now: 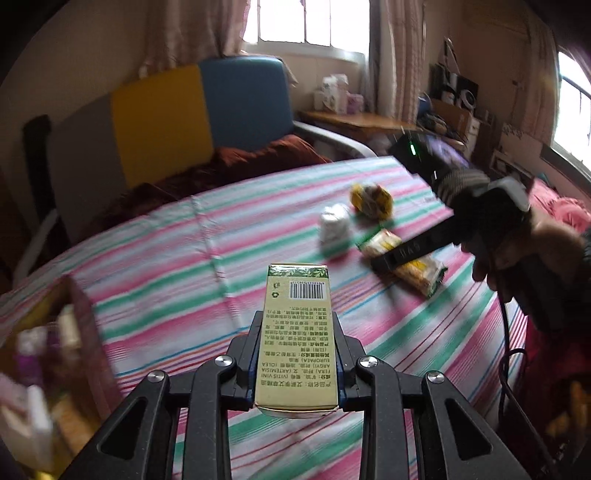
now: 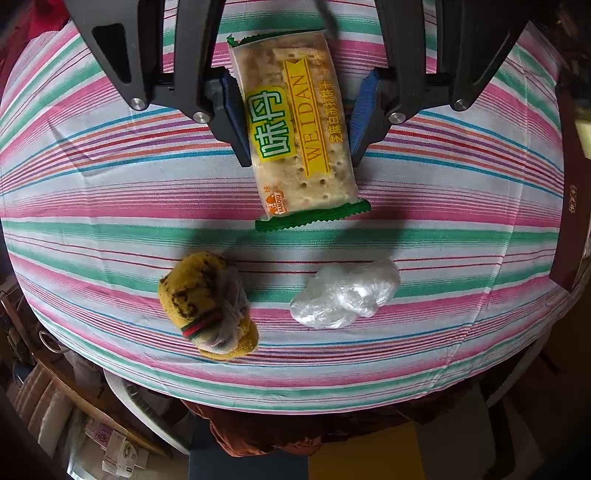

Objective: Organize objects
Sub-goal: 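Carry the juice box and cracker pack over the gold tray with both tools, then open both tools to drop the juice box and cracker pack into the tray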

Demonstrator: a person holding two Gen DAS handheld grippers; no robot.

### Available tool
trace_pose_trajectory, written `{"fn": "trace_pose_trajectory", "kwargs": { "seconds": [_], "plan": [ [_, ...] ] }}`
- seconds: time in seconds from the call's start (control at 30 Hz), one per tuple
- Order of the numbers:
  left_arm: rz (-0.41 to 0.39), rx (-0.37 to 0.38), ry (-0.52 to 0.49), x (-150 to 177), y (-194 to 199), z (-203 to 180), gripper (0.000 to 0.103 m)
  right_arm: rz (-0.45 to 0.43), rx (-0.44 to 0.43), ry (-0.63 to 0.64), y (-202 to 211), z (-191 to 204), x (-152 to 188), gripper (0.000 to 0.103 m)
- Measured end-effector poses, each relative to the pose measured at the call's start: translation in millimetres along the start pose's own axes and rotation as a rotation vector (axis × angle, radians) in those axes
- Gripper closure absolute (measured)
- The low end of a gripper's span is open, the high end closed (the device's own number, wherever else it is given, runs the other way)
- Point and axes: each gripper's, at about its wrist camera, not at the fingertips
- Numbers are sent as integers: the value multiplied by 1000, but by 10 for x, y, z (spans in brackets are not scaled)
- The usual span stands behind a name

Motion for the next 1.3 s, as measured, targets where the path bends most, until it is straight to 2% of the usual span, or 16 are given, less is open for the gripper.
{"fn": "trace_pose_trajectory", "kwargs": {
  "seconds": [0.13, 0.23, 0.43, 0.57, 0.67, 0.97, 1.1, 1.23, 1.3],
  "plan": [
    [-26, -45, 47, 23, 290, 281, 73, 15, 10, -12, 42, 88, 34, 53],
    [-38, -65, 84, 61, 425, 453, 73, 17, -14, -5, 86, 240, 67, 53],
    [-49, -94, 159, 245, 640, 787, 73, -38, -76, 71, 361, 830, 61, 53],
    [-53, -124, 219, 403, 781, 1055, 73, -91, -167, 121, 618, 1316, 58, 53],
    [-60, -155, 272, 516, 885, 1269, 73, -122, -244, 153, 652, 1659, -24, 53],
    [-77, -247, 439, 820, 1176, 1908, 73, -149, -471, 211, 954, 2623, 149, 53],
    [-79, -260, 499, 892, 1237, 2074, 73, -150, -511, 234, 962, 2942, 76, 53],
    [-80, -263, 515, 920, 1251, 2119, 73, -147, -505, 247, 880, 3198, -65, 52],
    [-78, -240, 530, 928, 1233, 2129, 71, -147, -486, 253, 824, 3282, -115, 51]
  ]
}}
Point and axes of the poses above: each gripper's, at about its wrist camera, not at the fingertips, and y roughly against the way its jaws point, z to its left, x to its underside, and after that the axes turned 1 degree about -z, right-handed
